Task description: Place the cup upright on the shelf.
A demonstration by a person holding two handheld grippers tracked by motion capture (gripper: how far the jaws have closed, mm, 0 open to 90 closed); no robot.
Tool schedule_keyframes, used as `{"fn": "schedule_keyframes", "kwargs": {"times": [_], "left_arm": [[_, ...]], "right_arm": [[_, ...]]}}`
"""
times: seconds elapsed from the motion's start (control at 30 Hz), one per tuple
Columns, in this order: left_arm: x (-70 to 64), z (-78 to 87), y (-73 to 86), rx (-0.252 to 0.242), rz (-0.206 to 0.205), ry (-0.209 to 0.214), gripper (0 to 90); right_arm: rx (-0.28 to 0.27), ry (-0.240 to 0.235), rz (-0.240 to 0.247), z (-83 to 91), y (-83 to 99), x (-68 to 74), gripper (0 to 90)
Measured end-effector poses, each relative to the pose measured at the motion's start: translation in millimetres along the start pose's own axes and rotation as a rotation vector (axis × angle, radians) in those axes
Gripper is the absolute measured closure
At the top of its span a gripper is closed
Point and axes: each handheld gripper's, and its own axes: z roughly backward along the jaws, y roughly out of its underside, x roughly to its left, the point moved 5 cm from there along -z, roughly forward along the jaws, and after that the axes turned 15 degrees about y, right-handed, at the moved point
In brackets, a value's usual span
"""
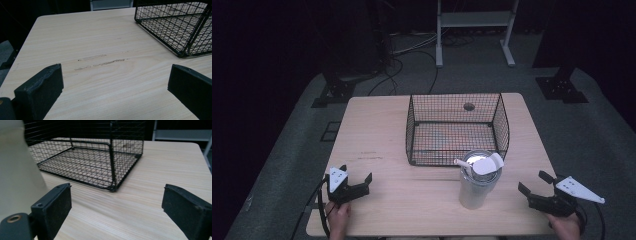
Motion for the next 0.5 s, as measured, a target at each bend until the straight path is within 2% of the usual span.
{"fn": "schedule_keyframes", "kwargs": {"times": [0.27, 0.3, 0.33, 0.43, 0.5], "left_arm": [[-0.2, -0.1, 0.2, 0.003, -0.004, -0.004, 0.0], [-0.2, -0.1, 0.2, 0.003, -0.004, -0.004, 0.0], [-0.7, -0.1, 0.2, 0.002, -0.003, -0.003, 0.0], [-1.0, -0.1, 0.2, 0.001, -0.004, -0.003, 0.0], [-1.3, 0.1, 0.4, 0.000, -0.006, -0.003, 0.0]], "right_arm": [[-0.015, -0.093, 0.056, 2.2, -4.9, 17.6, 8.4], [-0.015, -0.093, 0.056, 2.2, -4.9, 17.6, 8.4], [-0.014, -0.119, 0.073, 3.9, -5.8, 23.0, 8.4], [-0.011, -0.144, 0.091, 5.8, -6.6, 28.0, 8.4], [-0.016, -0.178, 0.110, 8.1, -9.3, 33.7, 8.4]]}}
